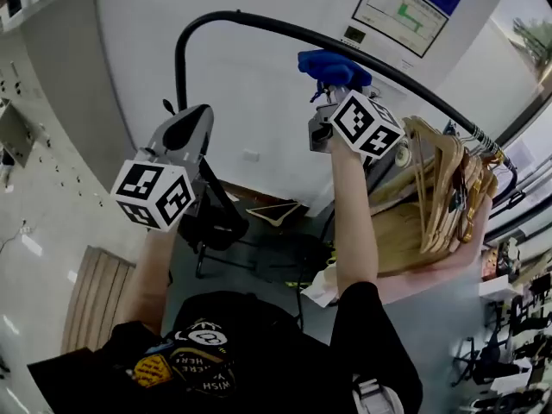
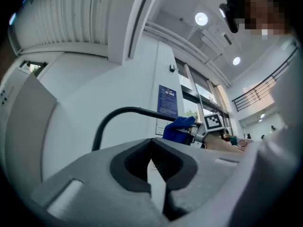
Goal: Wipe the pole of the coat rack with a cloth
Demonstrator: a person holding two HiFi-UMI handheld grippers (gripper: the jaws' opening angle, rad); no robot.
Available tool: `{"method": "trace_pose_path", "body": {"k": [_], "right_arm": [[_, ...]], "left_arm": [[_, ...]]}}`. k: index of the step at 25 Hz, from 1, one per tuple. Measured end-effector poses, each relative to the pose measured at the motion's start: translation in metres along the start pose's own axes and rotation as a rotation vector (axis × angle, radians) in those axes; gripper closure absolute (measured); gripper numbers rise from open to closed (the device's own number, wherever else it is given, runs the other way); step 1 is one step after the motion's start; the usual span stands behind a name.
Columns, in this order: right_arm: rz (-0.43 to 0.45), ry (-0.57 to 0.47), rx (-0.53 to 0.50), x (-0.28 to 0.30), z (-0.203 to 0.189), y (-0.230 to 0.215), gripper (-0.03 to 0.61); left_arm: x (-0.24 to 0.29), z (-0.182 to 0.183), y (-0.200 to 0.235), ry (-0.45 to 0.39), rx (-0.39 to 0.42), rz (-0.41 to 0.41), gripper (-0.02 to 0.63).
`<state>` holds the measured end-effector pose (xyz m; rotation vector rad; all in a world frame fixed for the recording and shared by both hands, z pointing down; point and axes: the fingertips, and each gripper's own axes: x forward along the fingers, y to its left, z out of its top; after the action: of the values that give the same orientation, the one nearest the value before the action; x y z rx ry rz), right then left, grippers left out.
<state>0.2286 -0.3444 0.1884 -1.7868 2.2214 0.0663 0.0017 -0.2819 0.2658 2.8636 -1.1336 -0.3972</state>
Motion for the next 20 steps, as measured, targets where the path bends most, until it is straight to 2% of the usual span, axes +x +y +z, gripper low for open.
{"method": "trace_pose_path", "body": {"k": [5, 8, 10, 14, 20], "right_arm": [[0.146, 0.034, 0.055, 0.059, -0.024, 0.075, 0.52], [0.219, 0.055, 0.075, 0.087, -0.037, 0.118, 0.518], [0.226, 0.057, 0.086, 0.092, -0.04, 0.124, 0.518], [0.17, 0.043, 0.066, 0.074, -0.03, 0.1, 0.518], [-0.017, 0.004, 0.005, 0.011, 0.0, 0.007, 0.517]], "left_arm": [[-0.054, 0.017, 0.055, -0.018, 0.008, 0.158, 0.611], [-0.077, 0.026, 0.071, -0.024, 0.024, 0.205, 0.611], [-0.083, 0.027, 0.075, -0.021, 0.027, 0.212, 0.611], [-0.07, 0.02, 0.068, 0.001, 0.015, 0.164, 0.611], [-0.004, 0.005, 0.014, 0.032, -0.007, -0.027, 0.611]]}}
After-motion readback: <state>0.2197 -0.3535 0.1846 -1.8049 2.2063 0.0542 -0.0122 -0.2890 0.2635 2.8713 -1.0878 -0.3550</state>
